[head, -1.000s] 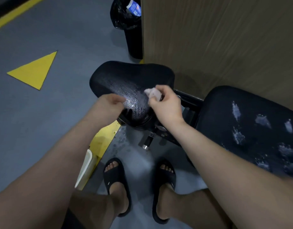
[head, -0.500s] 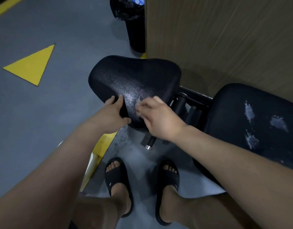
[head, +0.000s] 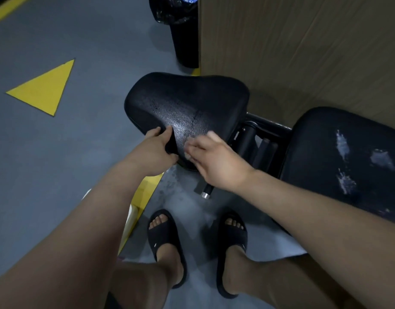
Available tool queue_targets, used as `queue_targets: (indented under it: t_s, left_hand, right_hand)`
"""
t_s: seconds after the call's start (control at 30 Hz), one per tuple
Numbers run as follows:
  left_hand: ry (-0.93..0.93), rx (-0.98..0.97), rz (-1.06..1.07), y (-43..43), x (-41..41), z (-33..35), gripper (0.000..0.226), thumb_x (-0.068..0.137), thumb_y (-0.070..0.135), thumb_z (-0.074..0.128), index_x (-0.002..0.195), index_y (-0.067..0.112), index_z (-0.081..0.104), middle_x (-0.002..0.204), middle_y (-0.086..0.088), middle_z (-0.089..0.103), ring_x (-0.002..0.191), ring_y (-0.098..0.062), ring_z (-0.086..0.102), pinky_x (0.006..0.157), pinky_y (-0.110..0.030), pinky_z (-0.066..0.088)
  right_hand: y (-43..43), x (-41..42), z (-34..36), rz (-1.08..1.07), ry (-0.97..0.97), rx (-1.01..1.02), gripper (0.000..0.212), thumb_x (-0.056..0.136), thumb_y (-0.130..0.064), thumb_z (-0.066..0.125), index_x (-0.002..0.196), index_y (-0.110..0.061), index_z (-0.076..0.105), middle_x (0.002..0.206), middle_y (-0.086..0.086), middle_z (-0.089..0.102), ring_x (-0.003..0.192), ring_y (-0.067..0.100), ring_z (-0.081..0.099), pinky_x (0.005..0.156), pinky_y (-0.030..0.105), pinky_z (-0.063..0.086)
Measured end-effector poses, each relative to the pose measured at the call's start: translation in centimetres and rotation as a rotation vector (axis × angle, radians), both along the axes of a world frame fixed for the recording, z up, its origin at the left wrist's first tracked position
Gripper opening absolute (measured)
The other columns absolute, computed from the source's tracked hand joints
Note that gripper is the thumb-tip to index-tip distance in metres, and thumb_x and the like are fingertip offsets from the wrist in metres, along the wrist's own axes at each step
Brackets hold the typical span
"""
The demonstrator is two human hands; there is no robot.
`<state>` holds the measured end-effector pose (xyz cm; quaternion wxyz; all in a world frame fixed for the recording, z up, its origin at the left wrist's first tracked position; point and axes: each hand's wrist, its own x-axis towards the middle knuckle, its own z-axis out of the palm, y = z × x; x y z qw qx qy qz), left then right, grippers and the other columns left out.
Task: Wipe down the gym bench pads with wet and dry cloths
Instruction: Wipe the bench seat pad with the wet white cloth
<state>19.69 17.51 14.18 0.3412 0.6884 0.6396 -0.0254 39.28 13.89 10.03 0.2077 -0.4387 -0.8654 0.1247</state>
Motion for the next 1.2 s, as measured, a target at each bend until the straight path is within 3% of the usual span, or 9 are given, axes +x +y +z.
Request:
queue_targets:
  t_s: [0.07,0.2,0.3,0.4,0.53,0.6,0.67,0.97,1.2]
  left_hand:
    - [-0.003,0.000,0.018,0.0,0.2,0.0,0.086,0.095,0.030,0.065,0.162,0.024,0.012,0.169,-0.007,0.000,0.154,-0.016,0.015,0.116,-0.021,0.018]
    - [0.008,-0.008,0.020,-0.3,0.6,0.2,0.089,0.095,0.035,0.066,0.162,0.021,0.010,0.168,-0.006,-0.002,0.153,-0.022,0.019,0.118,-0.025,0.019]
    - [0.016,0.013,0.017,-0.3,1.1,0.7,0.086,0.095,0.037,0.065,0.161,0.016,0.014,0.168,-0.006,-0.002,0.153,-0.022,0.019,0.119,-0.025,0.018]
    - [0.022,0.034,0.008,-0.1,1.7,0.8,0.086,0.095,0.040,0.064,0.161,0.013,0.016,0.167,-0.008,0.000,0.153,-0.020,0.018,0.119,-0.025,0.017]
    - [0.005,0.014,0.034,-0.4,2.7,0.6,0.090,0.093,0.046,0.066,0.162,0.027,0.011,0.167,-0.007,-0.006,0.153,-0.022,0.018,0.118,-0.025,0.017]
    - [0.004,0.001,0.031,-0.5,3.2,0.5,0.091,0.092,0.049,0.067,0.161,0.032,0.010,0.167,-0.008,-0.011,0.154,-0.025,0.015,0.119,-0.027,0.016]
    - [0.017,-0.013,0.031,-0.6,3.3,0.5,0.092,0.091,0.050,0.067,0.161,0.033,0.010,0.167,-0.009,-0.014,0.154,-0.026,0.014,0.119,-0.027,0.015]
    - [0.102,-0.026,0.016,-0.7,4.1,0.6,0.093,0.094,0.048,0.064,0.162,0.032,0.004,0.166,-0.010,-0.018,0.153,-0.031,0.017,0.121,-0.031,0.017]
    - [0.121,-0.020,0.023,-0.8,4.5,0.9,0.090,0.095,0.048,0.063,0.162,0.034,0.003,0.167,-0.009,-0.017,0.153,-0.032,0.017,0.120,-0.032,0.018]
  right_hand:
    - [0.5,1.7,0.0,0.034,-0.019,0.045,0.019,0.095,-0.018,0.062,0.112,-0.016,0.071,0.113,0.002,0.065,0.089,0.025,0.051,0.082,0.035,0.048]
    - [5.0,3.8,0.1,-0.372,-0.044,0.089,0.022,0.098,-0.023,0.048,0.101,-0.017,0.069,0.100,0.006,0.061,0.089,0.034,0.053,0.087,0.043,0.049]
    - [4.4,2.4,-0.3,-0.580,0.071,0.047,0.019,0.096,-0.013,0.052,0.098,-0.013,0.071,0.106,0.006,0.065,0.092,0.034,0.053,0.091,0.028,0.039]
    - [-0.6,-0.2,-1.1,-0.657,0.214,0.033,0.026,0.096,-0.011,0.058,0.118,-0.011,0.072,0.119,0.007,0.067,0.095,0.032,0.055,0.095,0.028,0.039]
    - [-5.1,-2.0,-1.7,-0.737,0.518,-0.057,0.037,0.101,-0.015,0.059,0.137,-0.011,0.064,0.139,0.003,0.058,0.122,0.019,0.052,0.111,0.015,0.036]
    - [-2.8,-1.4,-1.7,-0.874,0.648,-0.121,0.036,0.102,-0.026,0.053,0.133,-0.011,0.065,0.133,0.006,0.059,0.124,0.020,0.054,0.115,0.025,0.039]
    - [-0.1,-0.3,-1.3,-1.006,0.752,-0.181,0.038,0.102,-0.030,0.049,0.130,-0.011,0.066,0.127,0.008,0.062,0.119,0.021,0.058,0.112,0.032,0.041]
    - [-5.4,-3.7,-3.4,-1.145,0.943,-0.295,0.036,0.102,-0.018,0.055,0.137,-0.016,0.064,0.107,0.008,0.064,0.098,0.011,0.059,0.091,0.008,0.040]
    - [-0.3,1.1,-4.2,-1.129,0.913,-0.382,0.021,0.100,-0.017,0.054,0.093,-0.021,0.073,0.089,0.010,0.065,0.078,0.016,0.058,0.073,0.024,0.040]
